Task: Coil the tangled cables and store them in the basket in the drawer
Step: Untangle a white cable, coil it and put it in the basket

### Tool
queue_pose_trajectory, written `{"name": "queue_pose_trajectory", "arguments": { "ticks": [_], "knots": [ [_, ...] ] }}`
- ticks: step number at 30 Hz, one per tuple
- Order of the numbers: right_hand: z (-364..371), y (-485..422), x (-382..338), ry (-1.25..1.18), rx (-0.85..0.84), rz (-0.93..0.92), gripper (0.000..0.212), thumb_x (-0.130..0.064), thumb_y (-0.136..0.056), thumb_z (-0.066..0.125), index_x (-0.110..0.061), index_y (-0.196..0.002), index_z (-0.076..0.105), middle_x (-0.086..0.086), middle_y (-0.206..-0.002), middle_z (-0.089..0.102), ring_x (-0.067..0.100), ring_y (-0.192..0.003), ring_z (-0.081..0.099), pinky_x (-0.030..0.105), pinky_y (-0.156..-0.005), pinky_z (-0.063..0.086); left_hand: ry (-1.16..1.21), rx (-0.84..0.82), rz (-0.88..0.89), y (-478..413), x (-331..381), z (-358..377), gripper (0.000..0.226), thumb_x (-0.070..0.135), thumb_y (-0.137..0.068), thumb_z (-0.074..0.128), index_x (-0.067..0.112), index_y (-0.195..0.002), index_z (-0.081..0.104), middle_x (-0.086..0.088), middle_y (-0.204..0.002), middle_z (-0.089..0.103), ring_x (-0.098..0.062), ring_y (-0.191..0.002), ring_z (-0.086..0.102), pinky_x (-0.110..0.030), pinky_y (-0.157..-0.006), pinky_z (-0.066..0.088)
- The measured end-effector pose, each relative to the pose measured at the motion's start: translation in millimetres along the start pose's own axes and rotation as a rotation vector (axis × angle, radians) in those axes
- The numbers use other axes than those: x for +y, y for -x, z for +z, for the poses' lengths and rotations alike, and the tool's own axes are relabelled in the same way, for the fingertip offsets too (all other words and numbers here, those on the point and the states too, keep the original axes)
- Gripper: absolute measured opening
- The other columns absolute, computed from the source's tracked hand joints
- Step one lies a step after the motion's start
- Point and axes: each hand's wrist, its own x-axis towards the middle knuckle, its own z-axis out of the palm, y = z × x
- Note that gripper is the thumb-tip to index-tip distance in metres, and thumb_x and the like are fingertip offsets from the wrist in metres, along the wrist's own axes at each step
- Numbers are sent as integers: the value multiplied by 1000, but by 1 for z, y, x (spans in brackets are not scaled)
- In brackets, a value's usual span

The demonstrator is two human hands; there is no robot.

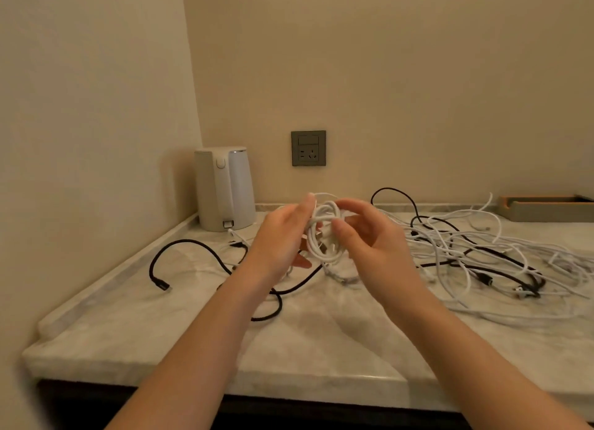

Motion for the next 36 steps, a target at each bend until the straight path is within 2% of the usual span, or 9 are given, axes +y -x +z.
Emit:
{"name": "queue_pose_trajectory", "arguments": {
  "ticks": [6, 9, 12, 15, 19, 24, 27, 33, 36],
  "knots": [
    [-30, 48, -26, -66, 4, 53, 20, -15, -89, 60, -24, -107, 62, -4, -82, 73, 2, -73, 66, 12, -60, 46, 44, -184, -32, 45, 14, 20, 44, 48, -93, 42, 13, -95, 68, -1, -69, 62, -7, -58, 58, -20, -48, 48],
    [-47, 69, -32, -28, 13, 65, 22, -16, -89, 61, -23, -109, 61, -5, -82, 72, 5, -77, 66, 15, -64, 48, 78, -220, -36, 67, 18, 36, 39, 47, -90, 47, 13, -93, 66, 2, -66, 60, -6, -56, 58, -22, -48, 48],
    [-70, 91, -37, 36, 9, 67, 23, -17, -88, 62, -25, -110, 61, -5, -86, 70, 8, -82, 66, 20, -70, 51, 58, -246, -11, 88, 18, 55, 42, 52, -79, 52, 16, -99, 61, 3, -74, 62, -6, -62, 61, -24, -52, 51],
    [-97, 114, -42, 114, -1, 98, 26, -19, -88, 62, -26, -113, 61, -5, -95, 68, 7, -88, 64, 21, -75, 52, 80, -296, -26, 106, 19, 77, 30, 39, -88, 55, 13, -103, 59, 3, -75, 64, -5, -62, 61, -24, -54, 53],
    [-132, 146, -42, 143, -32, 170, 31, -16, -87, 63, -24, -116, 59, -4, -93, 67, 10, -88, 64, 22, -76, 52, 120, -406, -82, 127, 13, 108, 25, 28, -91, 57, 9, -107, 60, -5, -77, 70, -11, -64, 63, -23, -55, 54],
    [-178, 198, -31, 178, -51, 327, 30, -10, -87, 63, -19, -116, 61, 2, -101, 71, 14, -95, 67, 29, -87, 53, 176, -566, -226, 160, -12, 159, 20, 26, -90, 59, 12, -103, 60, -1, -73, 71, -8, -61, 66, -21, -57, 53],
    [-208, 235, -17, 210, -64, 474, 31, -9, -88, 62, -19, -117, 62, 0, -104, 71, 12, -97, 67, 25, -86, 53, 188, -629, -354, 185, -34, 199, 24, 30, -90, 59, 13, -106, 60, -1, -76, 72, -7, -62, 66, -22, -61, 55],
    [-255, 301, 6, 213, -12, 710, 33, -15, -89, 61, -25, -121, 61, -1, -104, 72, 9, -94, 68, 20, -77, 53, 263, -771, -572, 233, -75, 267, 31, 36, -93, 55, 15, -115, 57, -9, -98, 73, -17, -82, 72, -22, -65, 54],
    [-276, 335, 20, 238, 18, 794, 35, -12, -89, 62, -20, -123, 61, 5, -109, 70, 16, -101, 66, 26, -89, 53, 220, -828, -642, 252, -96, 296, 38, 37, -91, 59, 14, -120, 55, -9, -109, 69, -18, -90, 70, -22, -64, 54]
  ]
}}
